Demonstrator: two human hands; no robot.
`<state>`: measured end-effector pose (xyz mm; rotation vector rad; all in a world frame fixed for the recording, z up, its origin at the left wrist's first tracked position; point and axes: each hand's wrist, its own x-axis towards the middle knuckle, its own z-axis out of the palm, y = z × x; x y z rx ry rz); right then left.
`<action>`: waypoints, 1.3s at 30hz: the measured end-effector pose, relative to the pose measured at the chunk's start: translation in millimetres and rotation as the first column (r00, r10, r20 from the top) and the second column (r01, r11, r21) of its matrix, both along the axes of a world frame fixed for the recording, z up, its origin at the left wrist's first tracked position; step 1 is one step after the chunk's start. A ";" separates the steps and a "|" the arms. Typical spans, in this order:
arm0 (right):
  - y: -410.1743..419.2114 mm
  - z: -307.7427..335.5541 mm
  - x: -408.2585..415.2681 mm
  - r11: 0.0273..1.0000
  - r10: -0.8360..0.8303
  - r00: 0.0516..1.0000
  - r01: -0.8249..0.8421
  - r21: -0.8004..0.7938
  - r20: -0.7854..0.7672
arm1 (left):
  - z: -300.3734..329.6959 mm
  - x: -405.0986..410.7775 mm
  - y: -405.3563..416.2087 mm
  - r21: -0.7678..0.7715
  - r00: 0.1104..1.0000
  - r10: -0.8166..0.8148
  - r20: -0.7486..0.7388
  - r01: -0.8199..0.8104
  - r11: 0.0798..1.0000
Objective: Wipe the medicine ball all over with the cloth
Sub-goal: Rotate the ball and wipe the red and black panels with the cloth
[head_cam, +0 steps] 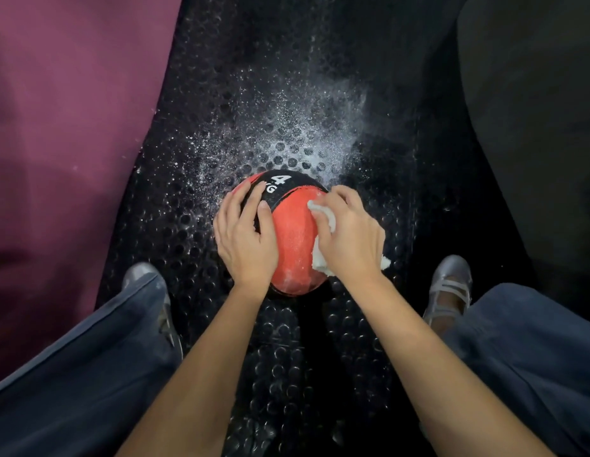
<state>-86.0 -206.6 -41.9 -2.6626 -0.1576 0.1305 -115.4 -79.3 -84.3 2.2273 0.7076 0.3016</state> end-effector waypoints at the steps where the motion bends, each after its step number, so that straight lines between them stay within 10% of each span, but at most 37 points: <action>1: 0.4 -0.6 -1.5 1.000 -0.003 1.000 0.003 0.018 0.006 | -0.3 -1.1 0.9 -0.005 1.000 0.006 0.004 -0.006 1.000; 39: 9.1 17.6 28.9 0.913 0.257 0.966 -0.246 -0.324 -0.009 | -2.8 0.1 3.7 0.045 0.999 -0.035 0.031 0.033 0.998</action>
